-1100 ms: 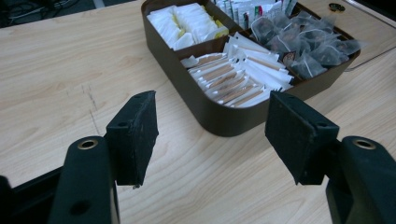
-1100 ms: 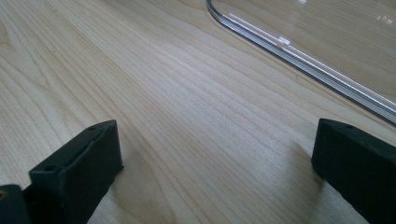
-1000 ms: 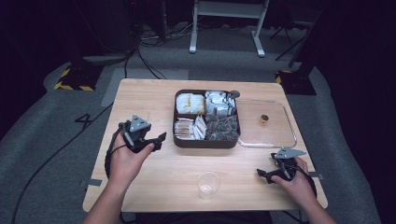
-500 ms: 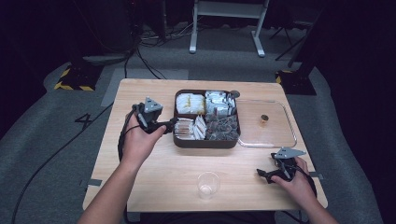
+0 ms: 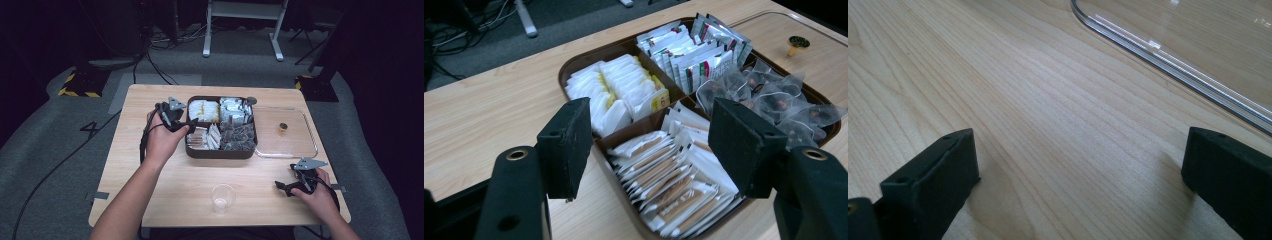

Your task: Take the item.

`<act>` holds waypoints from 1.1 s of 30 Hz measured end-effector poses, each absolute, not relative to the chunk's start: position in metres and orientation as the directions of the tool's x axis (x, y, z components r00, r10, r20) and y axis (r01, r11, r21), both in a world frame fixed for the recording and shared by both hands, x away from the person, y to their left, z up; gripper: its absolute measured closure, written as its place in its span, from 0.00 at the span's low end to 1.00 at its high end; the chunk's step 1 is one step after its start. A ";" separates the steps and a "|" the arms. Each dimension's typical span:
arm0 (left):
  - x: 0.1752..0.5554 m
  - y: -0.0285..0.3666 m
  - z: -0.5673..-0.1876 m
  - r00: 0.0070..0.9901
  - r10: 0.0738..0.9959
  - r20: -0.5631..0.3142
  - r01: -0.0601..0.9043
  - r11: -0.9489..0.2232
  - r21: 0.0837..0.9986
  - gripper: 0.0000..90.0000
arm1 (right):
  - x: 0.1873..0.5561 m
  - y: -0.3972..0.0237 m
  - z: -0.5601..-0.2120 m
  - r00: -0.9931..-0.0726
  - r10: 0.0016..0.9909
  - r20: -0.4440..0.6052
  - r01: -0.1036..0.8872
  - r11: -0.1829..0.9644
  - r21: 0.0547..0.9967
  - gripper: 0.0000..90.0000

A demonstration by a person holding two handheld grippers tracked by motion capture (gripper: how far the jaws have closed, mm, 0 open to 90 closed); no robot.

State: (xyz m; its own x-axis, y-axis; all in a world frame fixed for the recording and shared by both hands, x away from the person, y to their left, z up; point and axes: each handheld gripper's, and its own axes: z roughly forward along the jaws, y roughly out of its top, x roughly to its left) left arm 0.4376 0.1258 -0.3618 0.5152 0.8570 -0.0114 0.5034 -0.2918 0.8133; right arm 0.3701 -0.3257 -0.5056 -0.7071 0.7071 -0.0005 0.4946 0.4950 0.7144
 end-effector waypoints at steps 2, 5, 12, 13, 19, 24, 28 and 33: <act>0.444 0.120 -0.364 0.522 0.852 -0.028 0.506 -0.284 0.814 0.38 | 0.370 -0.326 -0.506 -0.709 0.705 -0.001 0.493 0.497 0.714 0.02; 0.452 0.114 -0.367 0.521 0.853 -0.038 0.506 -0.273 0.818 0.38 | 0.370 -0.326 -0.506 -0.712 0.703 -0.002 0.491 0.499 0.714 0.02; 0.473 0.103 -0.374 0.521 0.854 -0.004 0.512 -0.309 0.802 0.40 | 0.371 -0.327 -0.506 -0.718 0.696 -0.002 0.486 0.503 0.715 0.02; 0.480 0.101 -0.377 0.512 0.859 0.007 0.518 -0.315 0.795 0.40 | 0.371 -0.327 -0.506 -0.718 0.696 -0.001 0.486 0.502 0.715 0.02; 0.498 0.097 -0.382 0.496 0.868 -0.003 0.536 -0.303 0.788 0.40 | 0.372 -0.326 -0.506 -0.716 0.698 -0.002 0.487 0.502 0.715 0.02; 0.513 0.092 -0.392 0.504 0.863 -0.029 0.554 -0.298 0.777 0.41 | 0.373 -0.326 -0.506 -0.717 0.698 -0.004 0.487 0.504 0.714 0.02; 0.522 0.087 -0.399 0.516 0.856 -0.034 0.566 -0.310 0.763 0.41 | 0.373 -0.326 -0.506 -0.717 0.697 -0.003 0.486 0.503 0.715 0.02; 0.532 0.081 -0.408 0.524 0.850 -0.044 0.599 -0.331 0.729 0.43 | 0.373 -0.326 -0.506 -0.717 0.697 -0.003 0.486 0.502 0.715 0.02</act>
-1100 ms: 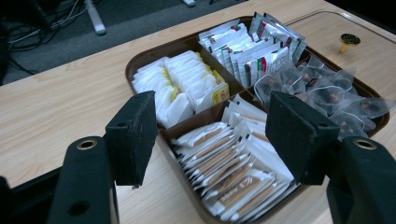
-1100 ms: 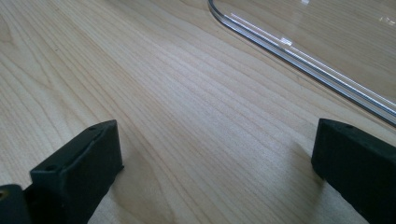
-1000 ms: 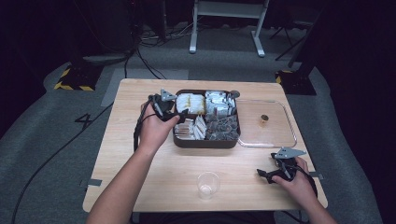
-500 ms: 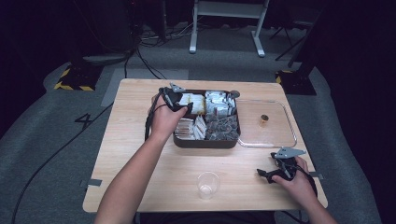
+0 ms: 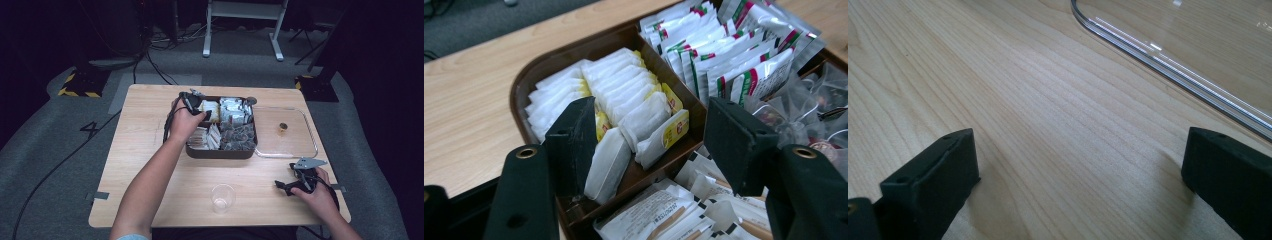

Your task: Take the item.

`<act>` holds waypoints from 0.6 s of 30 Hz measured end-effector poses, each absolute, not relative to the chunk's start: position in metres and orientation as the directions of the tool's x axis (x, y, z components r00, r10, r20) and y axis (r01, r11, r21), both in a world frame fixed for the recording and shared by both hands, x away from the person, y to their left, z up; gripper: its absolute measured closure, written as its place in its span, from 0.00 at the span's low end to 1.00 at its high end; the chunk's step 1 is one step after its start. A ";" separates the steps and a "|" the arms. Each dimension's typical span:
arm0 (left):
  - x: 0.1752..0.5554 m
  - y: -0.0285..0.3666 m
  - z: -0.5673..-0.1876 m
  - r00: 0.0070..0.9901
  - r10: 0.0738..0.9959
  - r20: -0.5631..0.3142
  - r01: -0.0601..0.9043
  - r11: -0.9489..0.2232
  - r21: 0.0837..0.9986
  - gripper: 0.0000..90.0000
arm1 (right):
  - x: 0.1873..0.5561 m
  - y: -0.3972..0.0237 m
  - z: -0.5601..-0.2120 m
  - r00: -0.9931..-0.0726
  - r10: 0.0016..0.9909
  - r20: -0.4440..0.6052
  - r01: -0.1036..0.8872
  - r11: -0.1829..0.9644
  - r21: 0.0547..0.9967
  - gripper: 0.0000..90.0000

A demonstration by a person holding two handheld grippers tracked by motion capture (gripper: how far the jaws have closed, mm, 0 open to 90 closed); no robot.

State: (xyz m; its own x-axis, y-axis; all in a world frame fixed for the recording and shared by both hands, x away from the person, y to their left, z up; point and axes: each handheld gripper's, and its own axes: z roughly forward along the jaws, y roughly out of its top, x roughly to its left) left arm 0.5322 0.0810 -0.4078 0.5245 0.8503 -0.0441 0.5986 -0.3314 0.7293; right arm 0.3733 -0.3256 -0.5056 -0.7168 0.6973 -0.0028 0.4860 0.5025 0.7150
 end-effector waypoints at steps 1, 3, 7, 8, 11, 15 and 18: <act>0.535 0.080 -0.410 0.528 0.848 -0.039 0.598 -0.340 0.726 0.44 | 0.373 -0.326 -0.506 -0.717 0.697 -0.003 0.486 0.503 0.715 0.02; 0.538 0.077 -0.414 0.528 0.848 -0.042 0.615 -0.348 0.708 0.44 | 0.373 -0.326 -0.506 -0.717 0.697 -0.003 0.486 0.503 0.715 0.02; 0.544 0.072 -0.420 0.535 0.844 -0.037 0.627 -0.367 0.687 0.49 | 0.373 -0.326 -0.506 -0.717 0.697 -0.003 0.486 0.502 0.715 0.02; 0.547 0.068 -0.423 0.539 0.841 -0.032 0.634 -0.380 0.674 0.52 | 0.373 -0.326 -0.506 -0.717 0.697 -0.003 0.486 0.503 0.715 0.02; 0.550 0.066 -0.426 0.550 0.835 -0.025 0.635 -0.398 0.662 0.55 | 0.373 -0.326 -0.506 -0.717 0.697 -0.003 0.485 0.503 0.715 0.02; 0.555 0.062 -0.432 0.556 0.831 -0.012 0.640 -0.419 0.645 0.60 | 0.373 -0.326 -0.506 -0.718 0.696 -0.003 0.485 0.503 0.715 0.02; 0.560 0.059 -0.438 0.570 0.822 -0.010 0.644 -0.439 0.627 0.64 | 0.373 -0.326 -0.506 -0.718 0.696 -0.004 0.485 0.503 0.715 0.02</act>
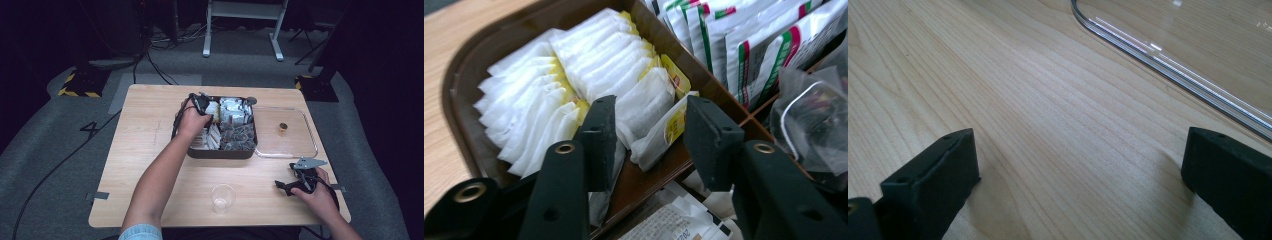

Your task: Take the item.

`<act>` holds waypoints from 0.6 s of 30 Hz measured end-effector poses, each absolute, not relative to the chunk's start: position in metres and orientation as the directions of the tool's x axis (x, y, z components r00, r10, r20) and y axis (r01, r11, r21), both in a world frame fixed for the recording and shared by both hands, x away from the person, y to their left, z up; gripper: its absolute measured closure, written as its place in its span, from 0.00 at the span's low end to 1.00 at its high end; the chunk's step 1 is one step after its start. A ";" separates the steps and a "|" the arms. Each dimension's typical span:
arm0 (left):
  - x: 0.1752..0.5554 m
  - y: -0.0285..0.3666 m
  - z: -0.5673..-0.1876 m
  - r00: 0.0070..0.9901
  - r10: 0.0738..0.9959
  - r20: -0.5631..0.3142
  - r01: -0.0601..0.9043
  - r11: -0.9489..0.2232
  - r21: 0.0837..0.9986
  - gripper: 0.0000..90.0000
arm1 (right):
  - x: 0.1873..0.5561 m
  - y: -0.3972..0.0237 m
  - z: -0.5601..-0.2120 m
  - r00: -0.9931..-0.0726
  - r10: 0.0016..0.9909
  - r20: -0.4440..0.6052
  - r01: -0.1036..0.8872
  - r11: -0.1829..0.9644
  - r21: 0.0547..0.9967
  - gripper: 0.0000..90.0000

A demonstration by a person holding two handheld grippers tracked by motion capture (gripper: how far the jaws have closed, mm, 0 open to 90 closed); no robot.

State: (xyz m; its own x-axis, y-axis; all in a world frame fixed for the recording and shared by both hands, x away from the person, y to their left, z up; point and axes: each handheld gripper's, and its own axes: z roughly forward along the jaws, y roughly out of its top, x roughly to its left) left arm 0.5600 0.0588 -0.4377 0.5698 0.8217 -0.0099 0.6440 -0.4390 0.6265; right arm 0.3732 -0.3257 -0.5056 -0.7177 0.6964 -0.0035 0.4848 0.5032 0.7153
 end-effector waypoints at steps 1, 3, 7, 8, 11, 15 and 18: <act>0.560 0.059 -0.438 0.570 0.822 -0.010 0.644 -0.439 0.627 0.65 | 0.373 -0.326 -0.506 -0.717 0.697 -0.003 0.486 0.503 0.715 0.02; 0.562 0.058 -0.440 0.575 0.818 -0.018 0.653 -0.445 0.613 0.68 | 0.373 -0.326 -0.506 -0.718 0.696 -0.003 0.485 0.503 0.715 0.02; 0.565 0.055 -0.444 0.580 0.814 -0.011 0.664 -0.464 0.587 0.75 | 0.373 -0.326 -0.506 -0.717 0.697 -0.005 0.484 0.503 0.716 0.03; 0.566 0.054 -0.444 0.581 0.814 -0.006 0.662 -0.469 0.584 0.75 | 0.373 -0.326 -0.506 -0.717 0.697 -0.005 0.484 0.503 0.716 0.03; 0.568 0.051 -0.445 0.593 0.805 -0.003 0.654 -0.480 0.585 0.75 | 0.373 -0.326 -0.506 -0.717 0.697 -0.005 0.484 0.504 0.715 0.03; 0.569 0.045 -0.446 0.611 0.792 0.000 0.651 -0.502 0.570 0.77 | 0.373 -0.326 -0.506 -0.718 0.696 -0.004 0.484 0.503 0.716 0.03; 0.571 0.042 -0.448 0.626 0.779 0.012 0.645 -0.526 0.555 0.84 | 0.372 -0.326 -0.506 -0.718 0.696 -0.003 0.484 0.502 0.717 0.03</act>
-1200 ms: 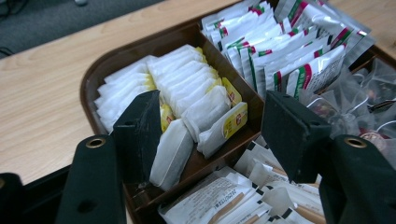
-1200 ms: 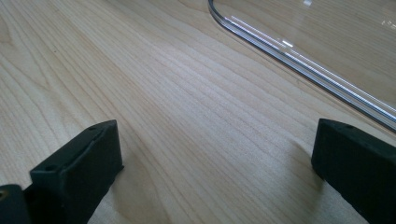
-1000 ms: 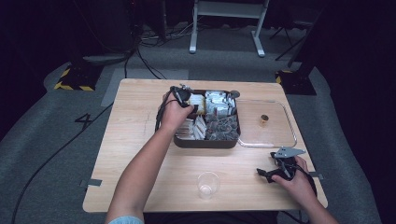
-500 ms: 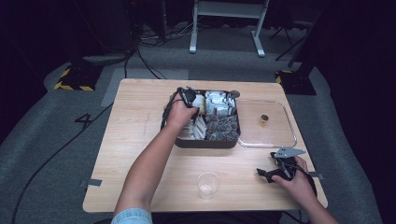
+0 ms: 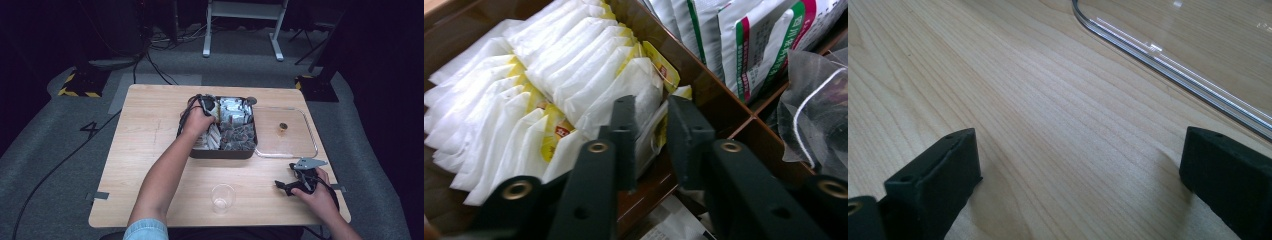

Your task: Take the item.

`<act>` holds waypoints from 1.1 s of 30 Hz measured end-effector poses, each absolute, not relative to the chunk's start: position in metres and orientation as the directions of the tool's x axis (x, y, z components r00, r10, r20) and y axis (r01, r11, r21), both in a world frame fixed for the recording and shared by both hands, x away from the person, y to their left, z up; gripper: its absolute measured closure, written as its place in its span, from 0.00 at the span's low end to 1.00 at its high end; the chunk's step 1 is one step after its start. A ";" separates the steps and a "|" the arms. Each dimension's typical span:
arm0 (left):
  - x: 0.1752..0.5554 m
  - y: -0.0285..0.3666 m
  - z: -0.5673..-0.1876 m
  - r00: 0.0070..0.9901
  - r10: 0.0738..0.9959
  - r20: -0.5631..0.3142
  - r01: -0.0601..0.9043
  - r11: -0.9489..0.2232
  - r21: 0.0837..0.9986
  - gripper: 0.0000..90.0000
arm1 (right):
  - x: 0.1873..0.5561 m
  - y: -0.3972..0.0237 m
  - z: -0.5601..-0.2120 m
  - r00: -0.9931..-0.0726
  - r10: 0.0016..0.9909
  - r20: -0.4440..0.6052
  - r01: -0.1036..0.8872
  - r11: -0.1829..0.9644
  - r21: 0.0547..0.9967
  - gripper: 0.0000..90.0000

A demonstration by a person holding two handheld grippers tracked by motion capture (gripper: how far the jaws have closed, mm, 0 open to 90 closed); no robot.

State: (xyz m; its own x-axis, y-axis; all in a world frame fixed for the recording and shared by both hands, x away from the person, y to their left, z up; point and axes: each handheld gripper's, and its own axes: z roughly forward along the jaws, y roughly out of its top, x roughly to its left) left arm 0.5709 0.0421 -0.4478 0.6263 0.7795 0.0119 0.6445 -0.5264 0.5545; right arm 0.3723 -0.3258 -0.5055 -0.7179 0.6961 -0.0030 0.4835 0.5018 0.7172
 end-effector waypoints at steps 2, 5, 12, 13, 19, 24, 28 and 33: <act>0.571 0.041 -0.449 0.639 0.769 0.014 0.642 -0.543 0.541 0.92 | 0.372 -0.326 -0.506 -0.718 0.696 -0.003 0.483 0.502 0.717 0.03; 0.571 0.040 -0.449 0.653 0.757 0.021 0.632 -0.560 0.536 0.99 | 0.372 -0.326 -0.505 -0.718 0.696 -0.003 0.483 0.502 0.717 0.03; 0.570 0.039 -0.445 0.676 0.736 0.018 0.616 -0.579 0.534 1.00 | 0.372 -0.326 -0.506 -0.718 0.696 -0.003 0.483 0.502 0.718 0.03; 0.569 0.039 -0.444 0.675 0.737 0.013 0.619 -0.576 0.534 1.00 | 0.372 -0.326 -0.506 -0.718 0.696 -0.003 0.483 0.502 0.718 0.03; 0.566 0.040 -0.432 0.684 0.729 0.007 0.599 -0.568 0.564 1.00 | 0.372 -0.326 -0.506 -0.718 0.696 -0.003 0.483 0.501 0.718 0.03; 0.565 0.044 -0.419 0.690 0.724 0.006 0.580 -0.558 0.593 1.00 | 0.372 -0.326 -0.505 -0.718 0.696 -0.002 0.484 0.501 0.717 0.03; 0.564 0.046 -0.414 0.691 0.723 -0.012 0.578 -0.542 0.610 1.00 | 0.372 -0.326 -0.505 -0.718 0.696 -0.003 0.483 0.502 0.717 0.03; 0.563 0.051 -0.408 0.688 0.725 -0.029 0.571 -0.516 0.639 1.00 | 0.372 -0.326 -0.505 -0.718 0.696 -0.001 0.485 0.501 0.717 0.03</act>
State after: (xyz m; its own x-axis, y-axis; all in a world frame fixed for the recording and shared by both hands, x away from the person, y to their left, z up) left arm 0.5633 0.0509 -0.4075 0.6882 0.7250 -0.0287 0.5706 -0.5163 0.6386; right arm 0.3722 -0.3258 -0.5054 -0.7177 0.6964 -0.0011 0.4848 0.5007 0.7171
